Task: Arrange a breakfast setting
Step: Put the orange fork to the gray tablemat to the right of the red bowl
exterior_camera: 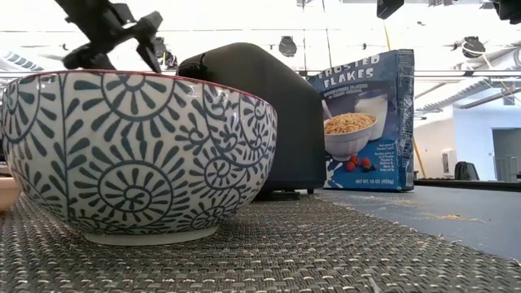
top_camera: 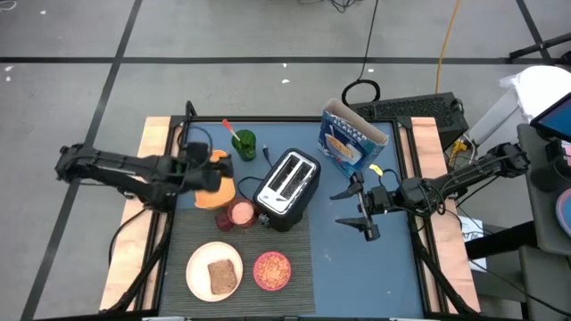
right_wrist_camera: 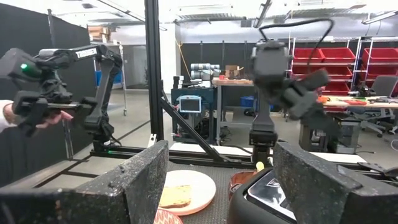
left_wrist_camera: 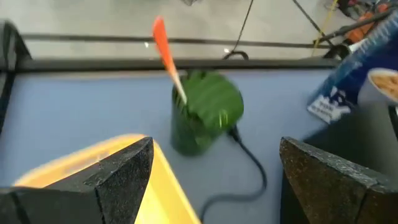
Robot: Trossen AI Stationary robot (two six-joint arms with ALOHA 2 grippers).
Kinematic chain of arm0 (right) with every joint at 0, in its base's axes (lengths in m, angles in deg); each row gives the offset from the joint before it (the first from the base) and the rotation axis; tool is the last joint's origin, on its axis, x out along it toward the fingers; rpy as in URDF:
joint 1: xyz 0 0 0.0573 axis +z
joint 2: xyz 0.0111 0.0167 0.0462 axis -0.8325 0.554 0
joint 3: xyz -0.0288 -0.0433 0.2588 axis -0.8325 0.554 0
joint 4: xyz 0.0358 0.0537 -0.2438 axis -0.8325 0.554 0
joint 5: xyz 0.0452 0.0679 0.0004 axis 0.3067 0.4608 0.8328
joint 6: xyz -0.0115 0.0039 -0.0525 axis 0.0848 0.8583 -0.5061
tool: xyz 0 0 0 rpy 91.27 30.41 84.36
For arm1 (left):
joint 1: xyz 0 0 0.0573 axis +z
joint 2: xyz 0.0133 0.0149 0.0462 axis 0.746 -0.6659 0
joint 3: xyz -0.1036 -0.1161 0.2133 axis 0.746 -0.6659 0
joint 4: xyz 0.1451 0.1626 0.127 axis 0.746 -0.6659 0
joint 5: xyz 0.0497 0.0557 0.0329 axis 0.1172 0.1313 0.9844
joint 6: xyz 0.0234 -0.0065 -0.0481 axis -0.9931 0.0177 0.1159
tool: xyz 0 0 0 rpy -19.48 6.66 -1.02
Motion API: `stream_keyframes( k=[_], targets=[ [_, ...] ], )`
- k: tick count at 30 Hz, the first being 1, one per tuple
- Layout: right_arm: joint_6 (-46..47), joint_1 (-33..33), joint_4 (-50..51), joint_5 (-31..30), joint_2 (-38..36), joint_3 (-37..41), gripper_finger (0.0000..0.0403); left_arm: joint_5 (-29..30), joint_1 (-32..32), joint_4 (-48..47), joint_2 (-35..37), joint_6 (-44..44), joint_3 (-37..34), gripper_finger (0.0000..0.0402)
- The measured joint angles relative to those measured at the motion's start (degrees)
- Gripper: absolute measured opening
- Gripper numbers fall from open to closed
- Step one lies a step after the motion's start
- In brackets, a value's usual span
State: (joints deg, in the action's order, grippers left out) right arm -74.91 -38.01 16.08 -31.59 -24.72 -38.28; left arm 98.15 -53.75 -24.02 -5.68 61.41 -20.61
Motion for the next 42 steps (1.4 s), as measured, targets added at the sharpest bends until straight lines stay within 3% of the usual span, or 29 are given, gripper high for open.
stream_keyframes(
  k=[7,15,24,30,38,42],
  targets=[
    [0.0,-0.1,0.0,0.0,0.0,0.0,0.0279,-8.7,15.3,15.5,0.0,-21.5,0.0,0.0353],
    [-0.4,-0.1,0.0,0.0,0.0,0.0,0.0279,-17.1,28.1,17.2,-0.9,-26.2,0.0,0.0353],
    [-0.5,-0.1,0.0,0.0,0.0,0.0,0.0279,-21.8,34.0,26.1,-9.4,-32.3,0.0,0.0353],
    [-0.5,-0.1,0.0,0.0,0.0,0.0,0.0279,-22.1,36.8,27.2,-15.1,-30.5,0.0,0.0353],
    [-0.5,-0.1,0.0,0.0,0.0,0.0,0.0279,-22.1,37.1,28.4,-16.2,-31.5,0.0,0.0353],
    [-0.5,-0.1,0.0,0.0,0.0,0.0,0.0279,-22.1,37.1,28.3,-16.2,-31.5,0.0,0.0329]
  ],
)
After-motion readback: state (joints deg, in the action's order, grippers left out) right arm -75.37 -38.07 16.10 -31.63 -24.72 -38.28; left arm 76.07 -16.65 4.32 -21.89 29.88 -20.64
